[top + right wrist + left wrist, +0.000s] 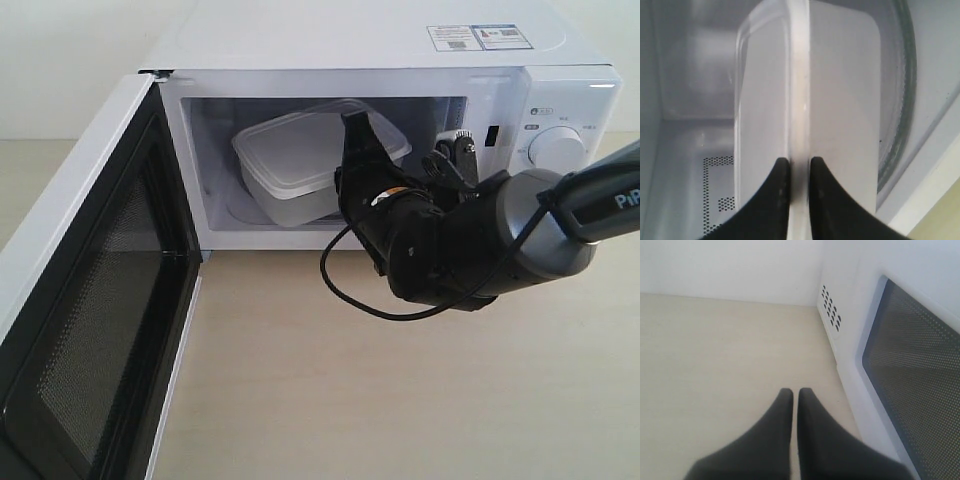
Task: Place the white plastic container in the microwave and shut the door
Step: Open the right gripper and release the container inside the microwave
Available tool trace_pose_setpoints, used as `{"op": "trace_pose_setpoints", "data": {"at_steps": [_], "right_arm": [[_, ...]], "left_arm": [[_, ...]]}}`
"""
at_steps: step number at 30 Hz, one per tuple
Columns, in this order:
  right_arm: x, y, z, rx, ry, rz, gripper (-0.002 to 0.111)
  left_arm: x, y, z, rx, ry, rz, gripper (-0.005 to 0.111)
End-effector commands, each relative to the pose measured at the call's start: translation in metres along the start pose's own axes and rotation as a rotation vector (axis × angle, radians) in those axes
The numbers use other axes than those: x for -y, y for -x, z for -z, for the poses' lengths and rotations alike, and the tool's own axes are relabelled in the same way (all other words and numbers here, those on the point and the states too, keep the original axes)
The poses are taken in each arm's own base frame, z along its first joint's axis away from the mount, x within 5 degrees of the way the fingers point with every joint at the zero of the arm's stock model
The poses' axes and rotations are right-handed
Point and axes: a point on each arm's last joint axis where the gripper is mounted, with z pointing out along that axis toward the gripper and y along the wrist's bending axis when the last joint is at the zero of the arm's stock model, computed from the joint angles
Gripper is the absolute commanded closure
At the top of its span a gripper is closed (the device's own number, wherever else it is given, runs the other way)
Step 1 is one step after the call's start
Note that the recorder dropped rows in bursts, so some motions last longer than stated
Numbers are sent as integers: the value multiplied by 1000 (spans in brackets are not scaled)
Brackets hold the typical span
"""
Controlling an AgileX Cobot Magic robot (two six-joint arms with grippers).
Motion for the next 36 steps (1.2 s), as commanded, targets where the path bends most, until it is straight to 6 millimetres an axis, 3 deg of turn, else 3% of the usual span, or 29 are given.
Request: {"op": "trace_pose_setpoints", "data": {"at_steps": [1, 4, 7, 26, 36], "right_arm": [[-8, 1, 0, 12, 50, 9, 90], [-8, 1, 0, 12, 50, 9, 72], [-8, 1, 0, 12, 50, 9, 63], [-26, -2, 9, -53, 116, 50, 64], [-28, -10, 21, -196, -28, 182, 64]], "left_arm": [[0, 0, 0, 6, 2, -3, 102], [0, 0, 0, 6, 2, -3, 102], [0, 0, 0, 6, 2, -3, 102], [0, 0, 0, 6, 2, -3, 102], [0, 0, 0, 6, 2, -3, 102]]}}
